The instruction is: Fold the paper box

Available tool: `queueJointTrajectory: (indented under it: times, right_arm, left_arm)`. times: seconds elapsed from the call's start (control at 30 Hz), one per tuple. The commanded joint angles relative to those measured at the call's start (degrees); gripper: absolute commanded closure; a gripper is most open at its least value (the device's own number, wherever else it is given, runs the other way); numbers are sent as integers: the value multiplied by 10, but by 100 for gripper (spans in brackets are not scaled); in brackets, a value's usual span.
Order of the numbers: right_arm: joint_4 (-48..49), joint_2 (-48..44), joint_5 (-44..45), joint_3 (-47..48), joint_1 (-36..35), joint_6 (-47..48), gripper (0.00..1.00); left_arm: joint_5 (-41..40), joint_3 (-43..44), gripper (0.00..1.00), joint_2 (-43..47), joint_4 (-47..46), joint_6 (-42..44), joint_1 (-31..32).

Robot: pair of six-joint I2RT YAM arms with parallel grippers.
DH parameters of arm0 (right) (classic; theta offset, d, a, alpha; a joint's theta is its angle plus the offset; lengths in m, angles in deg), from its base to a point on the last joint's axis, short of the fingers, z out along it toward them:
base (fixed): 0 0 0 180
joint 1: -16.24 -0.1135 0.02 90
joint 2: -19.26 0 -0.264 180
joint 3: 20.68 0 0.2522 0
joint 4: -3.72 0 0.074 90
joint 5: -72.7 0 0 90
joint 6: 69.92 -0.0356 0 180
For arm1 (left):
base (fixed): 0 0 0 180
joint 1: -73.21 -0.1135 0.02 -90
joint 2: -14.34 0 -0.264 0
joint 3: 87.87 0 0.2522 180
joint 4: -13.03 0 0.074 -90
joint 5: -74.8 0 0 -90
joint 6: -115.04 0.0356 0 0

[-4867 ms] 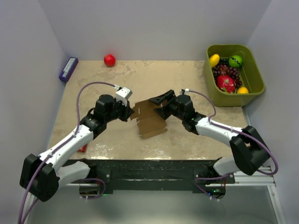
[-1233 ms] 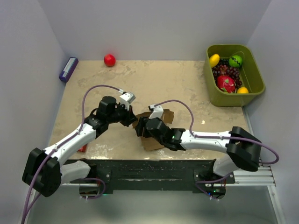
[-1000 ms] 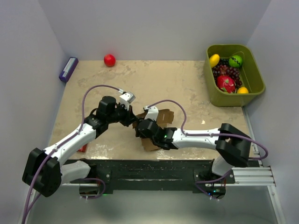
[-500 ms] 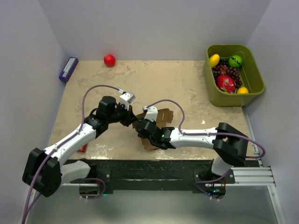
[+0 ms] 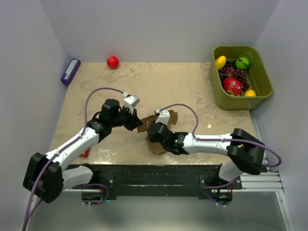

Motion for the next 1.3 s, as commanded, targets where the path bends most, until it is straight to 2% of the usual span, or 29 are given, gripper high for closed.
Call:
queueJointTrajectory:
  times: [0.0,0.1,0.33,0.5,0.6,0.7,0.77,0.8,0.93,1.07,1.27]
  right_arm:
    - [114,-46,-96,-83,59,36,81]
    - [180,-58,-173,-116,99,57,79]
    - [173,-35,-180,-104,104,80,75]
    - [159,-41,-173,-102,105,67,72]
    - [139,-70,-161,-117,105,62,66]
    - [112,-127,-148,-129,104,57,54]
    - [103,-173,-160,-134,103,52,41]
    - [97,-187,-166,-131,103,35,36]
    - [40,-218,-150,-90,96,-22,33]
    - [7,-188,-138,-36,90,-88,31]
    - [15,-129,-126,6,84,-156,31]
  left_arm:
    - [34,14,100,1,-22,13,-3]
    - [61,12,100,-4,-30,14,-3]
    - [98,9,100,-16,-40,16,-2]
    - [68,12,100,-19,-33,16,-1]
    - [20,16,100,-20,-18,16,-1]
    - [-18,19,100,-21,-6,16,-1]
    - [-35,19,100,-22,-2,14,1]
    - [-39,20,100,-22,-1,13,1]
    - [-53,21,100,-20,1,11,4]
    - [-58,20,100,-17,1,9,6]
    - [-66,19,100,-10,2,9,13]
